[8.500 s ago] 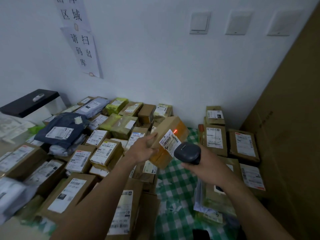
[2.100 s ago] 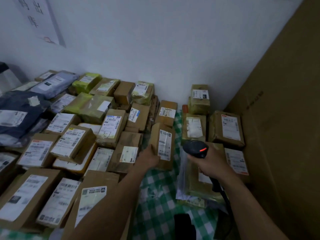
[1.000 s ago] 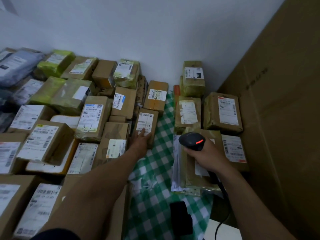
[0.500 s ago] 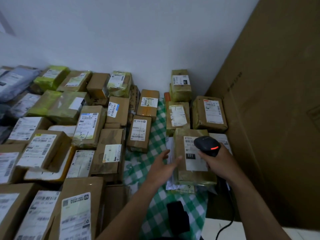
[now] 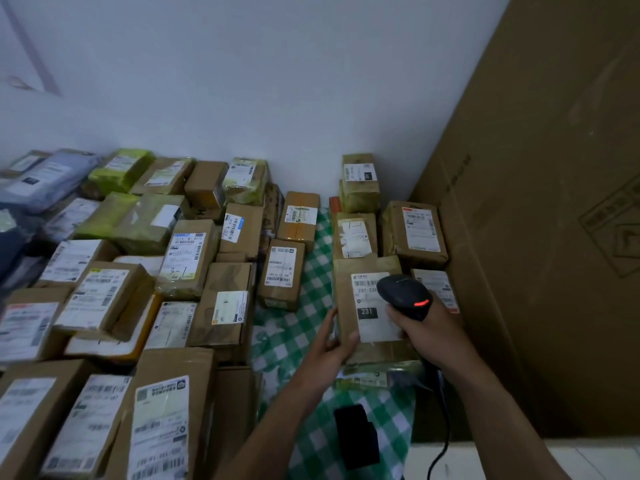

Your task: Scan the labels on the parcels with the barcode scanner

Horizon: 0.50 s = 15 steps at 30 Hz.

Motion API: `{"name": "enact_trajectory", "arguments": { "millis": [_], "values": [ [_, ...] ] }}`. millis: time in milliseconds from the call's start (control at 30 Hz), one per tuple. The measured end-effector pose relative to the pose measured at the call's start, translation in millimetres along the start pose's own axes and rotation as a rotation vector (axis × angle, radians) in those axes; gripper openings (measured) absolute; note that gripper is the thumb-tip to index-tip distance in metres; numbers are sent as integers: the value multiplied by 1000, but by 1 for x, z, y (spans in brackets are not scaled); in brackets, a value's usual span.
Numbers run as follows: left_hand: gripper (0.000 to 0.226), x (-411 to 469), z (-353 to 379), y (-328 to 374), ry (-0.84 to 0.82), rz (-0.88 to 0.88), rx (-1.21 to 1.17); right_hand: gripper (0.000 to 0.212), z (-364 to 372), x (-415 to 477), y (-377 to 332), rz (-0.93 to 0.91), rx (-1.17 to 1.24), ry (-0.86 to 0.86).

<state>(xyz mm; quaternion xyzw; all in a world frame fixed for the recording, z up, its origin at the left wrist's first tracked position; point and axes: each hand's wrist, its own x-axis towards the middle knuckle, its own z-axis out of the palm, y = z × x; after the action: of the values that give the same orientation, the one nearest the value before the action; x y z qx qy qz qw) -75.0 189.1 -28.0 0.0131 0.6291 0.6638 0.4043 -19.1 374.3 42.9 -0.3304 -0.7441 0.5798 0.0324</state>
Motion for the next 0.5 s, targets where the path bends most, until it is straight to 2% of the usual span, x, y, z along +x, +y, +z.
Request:
{"name": "enact_trajectory", "arguments": {
  "millis": [133,300,400,500],
  "values": [
    [91,-4,-12,-2,36,51,-53,40,6,-10,-19,-69,11,-32],
    [127,-3,-34,17,95,136,65,44,9,-14,-42,-153,-43,-156],
    [130,3,-42,30,179,208,123,49,8,-15,-55,-191,-72,-165],
    [132,12,-46,43,223,251,128,43,8,-17,-70,-215,-117,-205]
  ]
}}
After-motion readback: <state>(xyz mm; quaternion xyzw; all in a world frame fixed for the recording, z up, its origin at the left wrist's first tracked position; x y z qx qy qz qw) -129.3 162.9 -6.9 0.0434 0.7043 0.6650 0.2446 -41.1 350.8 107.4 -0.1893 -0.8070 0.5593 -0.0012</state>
